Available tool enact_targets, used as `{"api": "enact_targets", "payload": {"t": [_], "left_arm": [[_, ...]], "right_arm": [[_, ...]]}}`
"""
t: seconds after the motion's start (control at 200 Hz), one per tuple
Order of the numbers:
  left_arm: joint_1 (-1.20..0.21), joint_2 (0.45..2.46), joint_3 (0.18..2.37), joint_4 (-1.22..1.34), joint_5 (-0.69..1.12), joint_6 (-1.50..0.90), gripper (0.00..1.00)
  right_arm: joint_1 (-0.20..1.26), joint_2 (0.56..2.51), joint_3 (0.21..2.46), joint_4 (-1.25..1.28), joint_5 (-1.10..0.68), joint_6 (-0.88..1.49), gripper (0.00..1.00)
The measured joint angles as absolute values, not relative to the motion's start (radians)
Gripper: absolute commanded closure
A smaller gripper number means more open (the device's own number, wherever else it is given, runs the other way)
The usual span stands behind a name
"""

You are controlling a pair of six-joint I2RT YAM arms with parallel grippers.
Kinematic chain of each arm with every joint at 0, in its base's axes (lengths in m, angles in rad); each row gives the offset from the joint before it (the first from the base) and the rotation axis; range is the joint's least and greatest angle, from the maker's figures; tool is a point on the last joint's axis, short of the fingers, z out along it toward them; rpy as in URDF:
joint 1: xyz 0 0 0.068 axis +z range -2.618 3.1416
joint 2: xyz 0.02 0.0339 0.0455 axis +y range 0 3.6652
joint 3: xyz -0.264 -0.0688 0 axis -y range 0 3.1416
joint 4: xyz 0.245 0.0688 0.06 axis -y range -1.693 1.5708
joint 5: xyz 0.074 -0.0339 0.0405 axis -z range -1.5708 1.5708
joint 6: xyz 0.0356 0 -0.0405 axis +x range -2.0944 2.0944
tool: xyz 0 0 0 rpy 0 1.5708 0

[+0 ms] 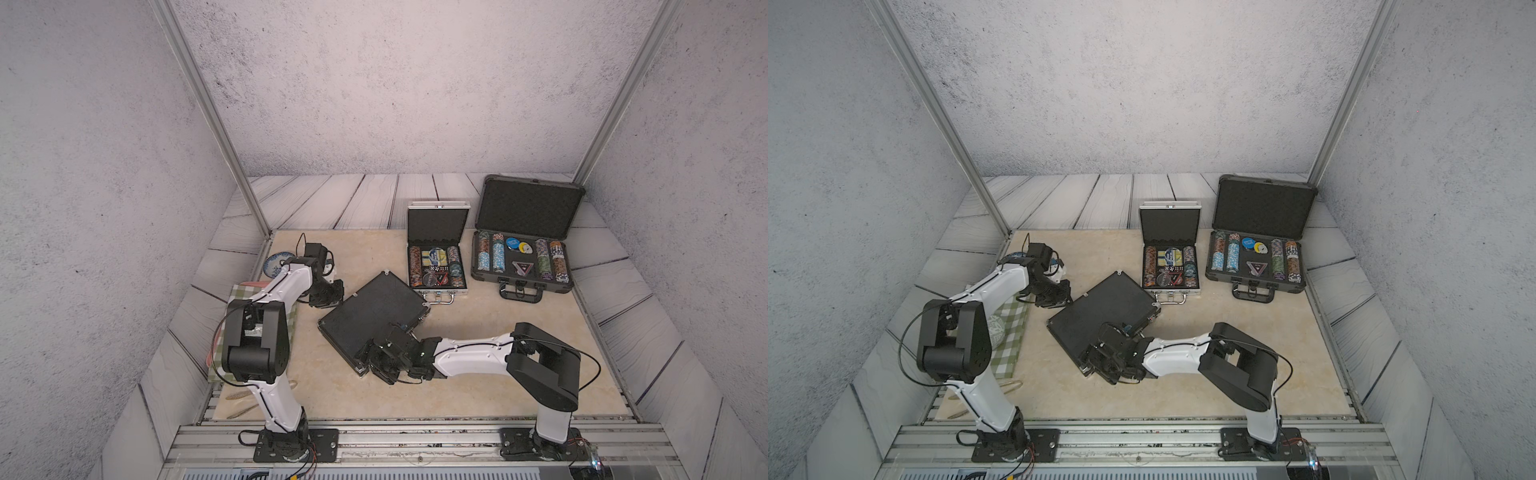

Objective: Close the poker set cases
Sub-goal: Fasten the fastener on the poker set case.

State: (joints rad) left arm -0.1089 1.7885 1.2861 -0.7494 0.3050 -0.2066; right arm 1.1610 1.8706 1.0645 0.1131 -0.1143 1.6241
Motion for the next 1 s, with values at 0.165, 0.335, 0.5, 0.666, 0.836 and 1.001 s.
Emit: {"api": "enact_targets", "payload": {"t": [0.165,0.335,0.5,0.666,0.836,1.001], "left_arm": [[-0.109,1.782,1.279,-0.743,0.302,-0.209,0.82],[-0.108,1.777,1.272,-0.721,0.286,-0.210,0.82],[-0.108,1.774,1.269,-0.714,0.279,-0.211,0.83],[-0.108,1.774,1.269,-0.714,0.278,-0.214,0.83],[-0.108,1.774,1.269,-0.714,0.277,-0.215,0.83],[-0.108,1.774,1.269,-0.714,0.277,-0.218,0.83]], "right_arm": [[1.156,1.876,1.062,0.125,-0.120,1.617,0.22],[1.153,1.885,1.029,0.226,-0.135,1.605,0.21],[1.152,1.879,1.004,0.277,-0.141,1.592,0.20],[1.152,1.865,0.998,0.258,-0.126,1.568,0.20],[1.153,1.862,0.997,0.223,-0.117,1.550,0.20],[1.154,1.862,0.997,0.221,-0.115,1.545,0.22]]}}
